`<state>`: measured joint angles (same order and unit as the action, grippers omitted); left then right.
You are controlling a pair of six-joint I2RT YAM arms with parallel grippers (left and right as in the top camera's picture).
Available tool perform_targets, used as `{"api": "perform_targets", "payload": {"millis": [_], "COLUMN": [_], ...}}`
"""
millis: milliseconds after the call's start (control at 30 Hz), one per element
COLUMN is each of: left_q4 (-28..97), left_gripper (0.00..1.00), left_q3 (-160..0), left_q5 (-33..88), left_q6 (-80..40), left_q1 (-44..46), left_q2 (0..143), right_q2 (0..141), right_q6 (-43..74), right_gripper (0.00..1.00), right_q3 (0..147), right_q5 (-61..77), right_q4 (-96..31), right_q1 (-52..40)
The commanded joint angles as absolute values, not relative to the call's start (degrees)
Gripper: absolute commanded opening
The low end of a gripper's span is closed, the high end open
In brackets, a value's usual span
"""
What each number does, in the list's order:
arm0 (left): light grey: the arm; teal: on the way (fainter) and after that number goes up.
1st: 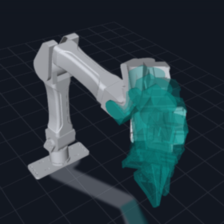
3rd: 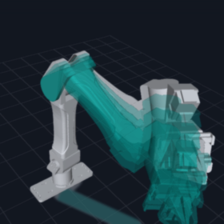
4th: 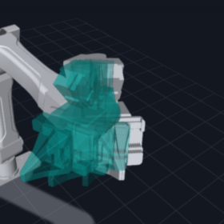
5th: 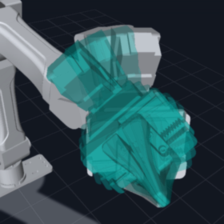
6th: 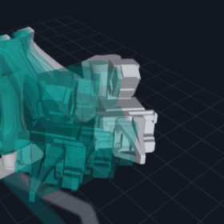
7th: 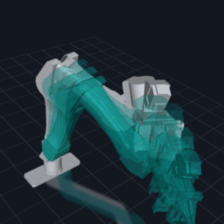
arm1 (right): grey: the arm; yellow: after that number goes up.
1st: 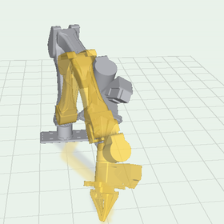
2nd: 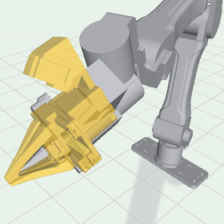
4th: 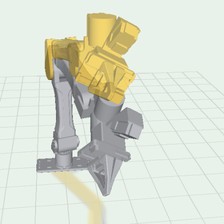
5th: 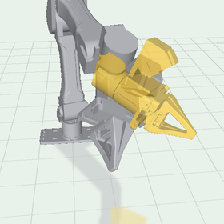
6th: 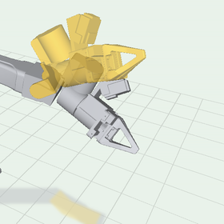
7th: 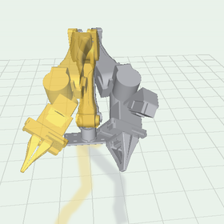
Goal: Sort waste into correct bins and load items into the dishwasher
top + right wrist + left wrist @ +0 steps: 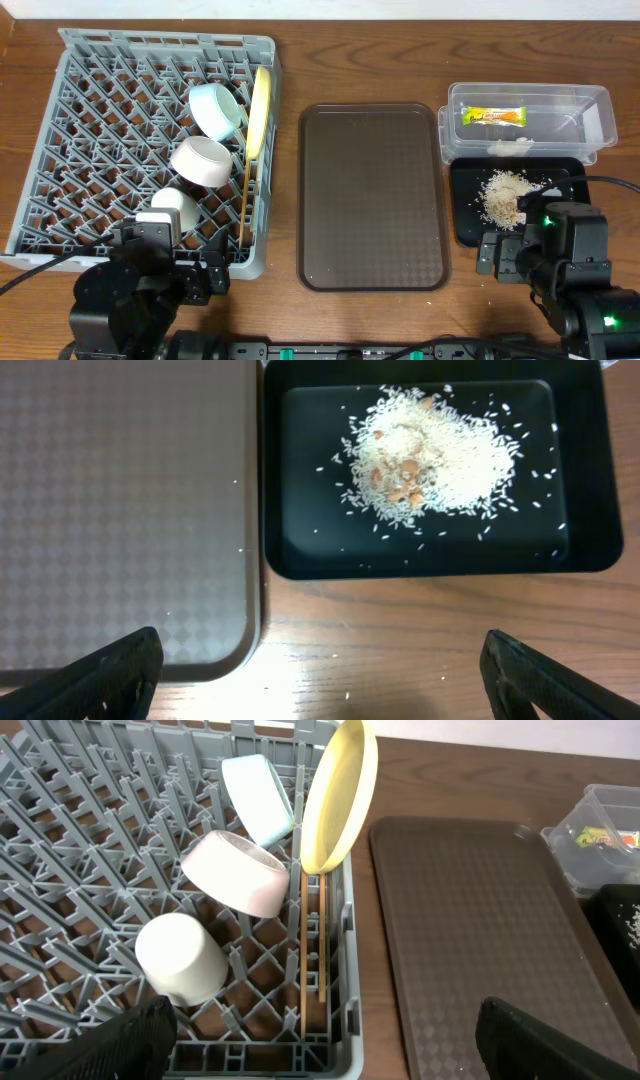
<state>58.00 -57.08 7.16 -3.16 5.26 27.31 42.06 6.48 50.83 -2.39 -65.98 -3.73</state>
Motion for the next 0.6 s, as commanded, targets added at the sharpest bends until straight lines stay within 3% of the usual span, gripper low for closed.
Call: {"api": "perform_targets", "payload": {"millis": [0,133,567], "left_q4": [57.78,57.78,57.78], "left_gripper": [0.96,0.96,0.97], "left_q3": [-56.73,-56.73,-56.73], "left_q5": [6.85,6.85,6.85], "left_q6": [-2.85,-2.85,-2.85], "left_q1": [5.06,5.06,5.06], "left_q2": [27.22,27.22,27.22], "right_q2": [39.75,34.83,5.58], "right_q6": [5.45,2.48,2.04], "right_gripper": [0.99,0.99,0.99], "right_q3": [50.09,46.3,12.47], "right_q5": [-3.4,-3.38,-0.4], "right_q4": [-62.63,-53.06,-13.04], "right_q1": [-4.1,-4.1,-4.14]}}
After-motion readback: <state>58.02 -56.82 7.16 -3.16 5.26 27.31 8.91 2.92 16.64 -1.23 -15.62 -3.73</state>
